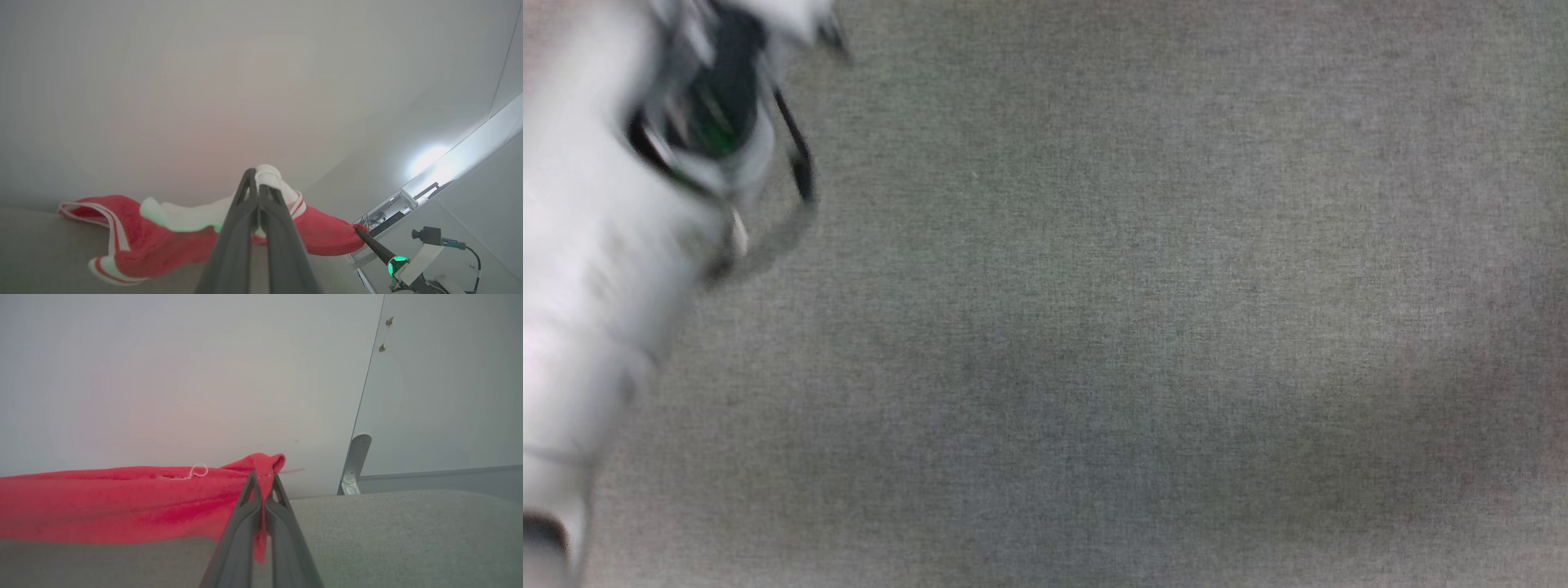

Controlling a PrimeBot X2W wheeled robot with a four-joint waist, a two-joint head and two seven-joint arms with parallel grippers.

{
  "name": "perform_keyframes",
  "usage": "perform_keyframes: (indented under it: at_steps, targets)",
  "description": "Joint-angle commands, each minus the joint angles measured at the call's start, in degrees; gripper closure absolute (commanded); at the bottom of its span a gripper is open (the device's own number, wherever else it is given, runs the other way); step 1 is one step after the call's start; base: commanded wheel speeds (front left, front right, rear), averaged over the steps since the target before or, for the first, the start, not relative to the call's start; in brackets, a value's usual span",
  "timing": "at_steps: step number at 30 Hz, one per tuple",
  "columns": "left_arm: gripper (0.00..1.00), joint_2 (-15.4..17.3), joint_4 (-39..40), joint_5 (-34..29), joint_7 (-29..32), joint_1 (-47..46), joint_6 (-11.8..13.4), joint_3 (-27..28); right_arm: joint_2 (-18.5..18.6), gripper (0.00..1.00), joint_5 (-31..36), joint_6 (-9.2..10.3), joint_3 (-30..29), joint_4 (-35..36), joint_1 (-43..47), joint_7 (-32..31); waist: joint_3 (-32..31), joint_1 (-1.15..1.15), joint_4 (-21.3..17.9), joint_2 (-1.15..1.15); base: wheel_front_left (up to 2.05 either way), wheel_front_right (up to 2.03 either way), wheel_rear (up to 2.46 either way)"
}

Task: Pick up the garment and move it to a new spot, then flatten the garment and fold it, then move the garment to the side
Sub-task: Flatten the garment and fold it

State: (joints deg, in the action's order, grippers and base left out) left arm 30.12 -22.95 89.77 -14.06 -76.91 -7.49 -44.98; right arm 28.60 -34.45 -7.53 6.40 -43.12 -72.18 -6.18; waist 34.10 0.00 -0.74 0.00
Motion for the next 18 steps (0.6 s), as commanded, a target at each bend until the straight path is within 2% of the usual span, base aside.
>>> perform_keyframes:
  at_steps: [1,6,10,12,18]
  targets:
    - [1.0,0.1,2.2,-1.2,-0.7,5.4,0.1,0.0,0.9,1.0,-2.4,0.08,1.1,2.1,4.4,-0.7,-0.8,0.0,0.6,0.0,0.0,0.0,0.0]
    - [1.0,-0.6,8.8,-3.8,-1.1,20.2,0.1,4.3,4.1,1.0,-7.8,0.08,2.8,10.9,18.3,-3.6,-2.9,0.0,1.5,0.0,0.0,0.0,0.0]
    - [1.0,-0.7,14.8,-7.5,-1.0,30.9,0.1,7.5,6.7,1.0,-10.5,0.08,0.6,19.5,30.6,-5.7,-5.3,0.0,1.7,0.0,0.0,0.0,0.0]
    - [1.0,0.7,17.2,-11.6,-1.0,35.1,0.1,7.0,6.6,1.0,-11.5,0.08,-1.9,24.0,36.4,-7.0,-6.6,0.0,1.5,0.0,0.0,0.0,0.0]
    - [1.0,2.1,23.8,-16.7,-1.0,49.2,0.1,10.4,3.9,1.0,-10.3,0.08,-10.9,38.4,54.4,-12.3,-10.4,0.0,0.6,0.0,0.0,0.0,0.0]
